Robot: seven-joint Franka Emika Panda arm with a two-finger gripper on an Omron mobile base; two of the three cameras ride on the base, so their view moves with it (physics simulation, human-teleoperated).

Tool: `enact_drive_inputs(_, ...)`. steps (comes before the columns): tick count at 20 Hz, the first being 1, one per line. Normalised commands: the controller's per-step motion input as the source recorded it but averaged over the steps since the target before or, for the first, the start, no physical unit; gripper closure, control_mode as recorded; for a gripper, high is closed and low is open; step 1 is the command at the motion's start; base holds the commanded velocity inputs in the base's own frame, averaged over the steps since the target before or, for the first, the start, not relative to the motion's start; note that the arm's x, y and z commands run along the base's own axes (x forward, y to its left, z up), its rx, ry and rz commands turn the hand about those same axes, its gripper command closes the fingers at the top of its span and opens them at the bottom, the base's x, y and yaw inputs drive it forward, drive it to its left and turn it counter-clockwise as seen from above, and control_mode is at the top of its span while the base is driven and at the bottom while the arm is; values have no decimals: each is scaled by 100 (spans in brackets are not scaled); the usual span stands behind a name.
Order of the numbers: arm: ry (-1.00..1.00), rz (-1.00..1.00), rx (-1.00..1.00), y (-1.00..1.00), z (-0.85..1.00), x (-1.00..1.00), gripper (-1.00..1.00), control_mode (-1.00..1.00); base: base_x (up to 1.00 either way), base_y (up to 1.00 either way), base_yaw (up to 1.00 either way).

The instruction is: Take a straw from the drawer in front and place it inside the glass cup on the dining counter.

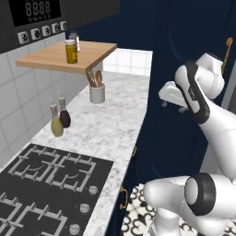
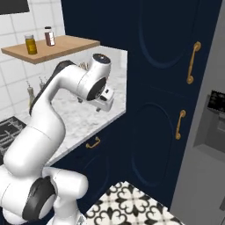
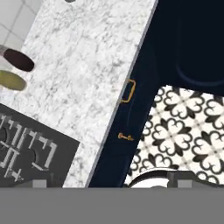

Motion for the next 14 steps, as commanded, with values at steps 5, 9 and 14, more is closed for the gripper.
enact_drive_inputs(5,1,-5,30,-94,-34,14,-100,-100,0,0,0)
enact_drive_inputs(9,0,-1,29,-94,-58,11,-100,-100,0,0,0)
enact_drive_inputs(14,-2,0,23,-42,-82,4,-100,-100,0,0,0)
